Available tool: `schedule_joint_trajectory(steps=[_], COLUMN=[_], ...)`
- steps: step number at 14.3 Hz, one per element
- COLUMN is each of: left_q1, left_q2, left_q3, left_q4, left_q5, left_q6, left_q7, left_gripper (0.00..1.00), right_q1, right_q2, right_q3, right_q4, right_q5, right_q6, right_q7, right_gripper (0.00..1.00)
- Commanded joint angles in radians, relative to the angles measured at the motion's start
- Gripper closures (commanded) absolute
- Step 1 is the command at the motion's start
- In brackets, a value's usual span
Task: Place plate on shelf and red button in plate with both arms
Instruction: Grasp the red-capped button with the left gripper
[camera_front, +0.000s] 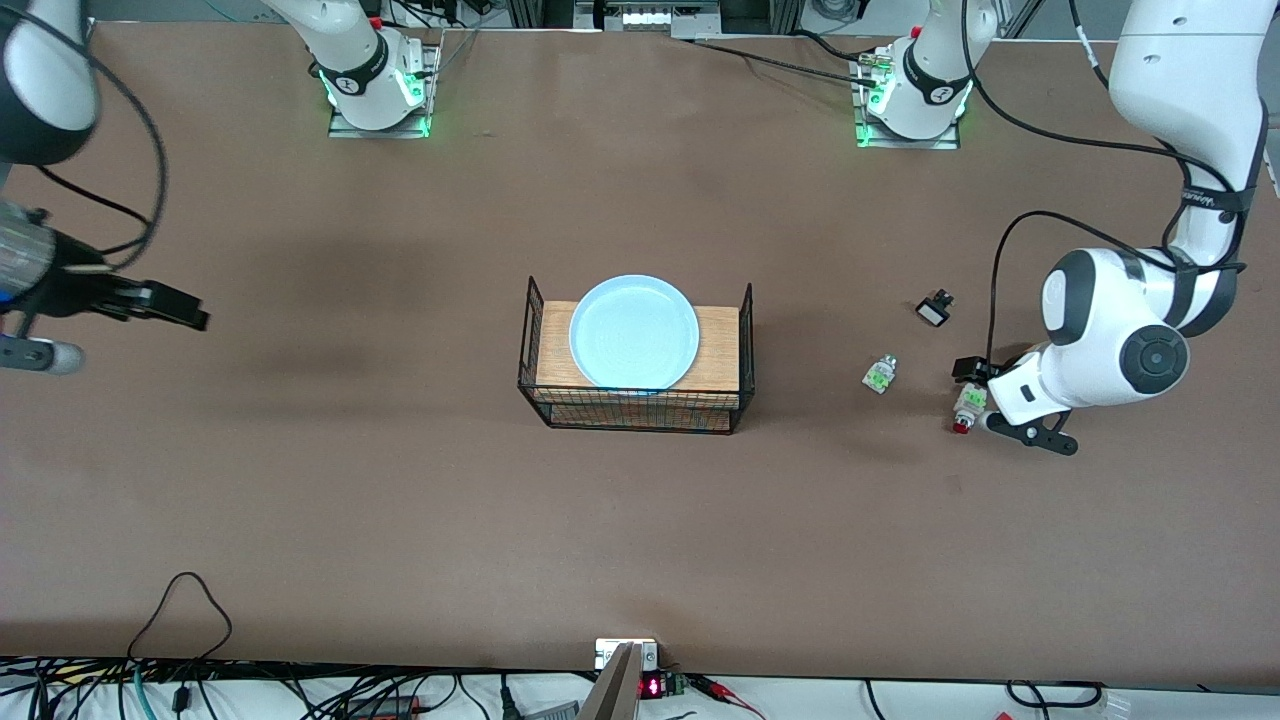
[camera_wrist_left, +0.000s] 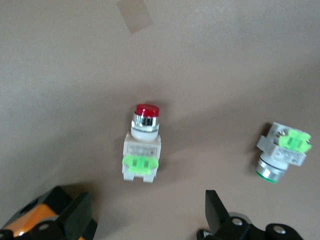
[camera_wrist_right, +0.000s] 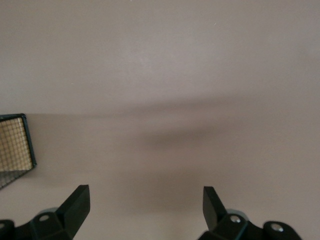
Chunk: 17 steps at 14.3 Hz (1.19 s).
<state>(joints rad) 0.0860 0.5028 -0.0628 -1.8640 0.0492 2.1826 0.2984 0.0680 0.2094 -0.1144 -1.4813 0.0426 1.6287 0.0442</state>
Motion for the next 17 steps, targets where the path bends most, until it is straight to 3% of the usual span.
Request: schedule_joint_trajectory(steps=[1,5,6,8,9,11,14,17], left_q1=[0.009,-0.008,-0.009,-0.006,0.0,-0.003,-0.011,-0.011], left_q2=[0.029,0.104,0.111,0.109,0.106,0.097,0.082,0.037], left_q3=[-0.006,-0.003,-0.005,-0.005,-0.005,-0.006,-0.012,-0.04], left_q4=[-0.018,-0.021,-0.02,-0.017,-0.015,-0.011,0.012,0.086], left_q5=[0.02,0.035,0.082,0.139,0.142,0.144,0.144,0.144], left_q6=[0.058,0.16,0.166,0.164,0.157,0.134,0.088,-0.054], left_q7=[0.019,0.03,0.028,0.03,0.028,0.028,0.025,0.027], left_gripper=[0.0,0.0,0.04,0.28,0.49,0.77,0.88,0.88], right_q1=[-0.008,-0.01,-0.01,-0.01,-0.01,-0.011,-0.01,-0.007], right_q2=[-0.065,-0.197,-0.199,-0.197,-0.197,-0.193,-0.19,-0.188], right_q3=[0.019,0.019,0.019,0.019,0.019,0.019,0.021,0.021], right_q4=[-0.028,-0.236,-0.232,-0.206,-0.195,-0.188,-0.163,-0.155], right_q5=[-0.062,-0.059,-0.059,-0.052,-0.052,-0.052,-0.049,-0.049], right_q6=[-0.046,0.089,0.067,0.025,0.01,0.005,0.003,-0.009], right_q7=[-0.058,-0.067,-0.067,-0.069,-0.069,-0.069,-0.07,-0.07], right_gripper=[0.0,0.0,0.0,0.0,0.0,0.0,0.0,0.0])
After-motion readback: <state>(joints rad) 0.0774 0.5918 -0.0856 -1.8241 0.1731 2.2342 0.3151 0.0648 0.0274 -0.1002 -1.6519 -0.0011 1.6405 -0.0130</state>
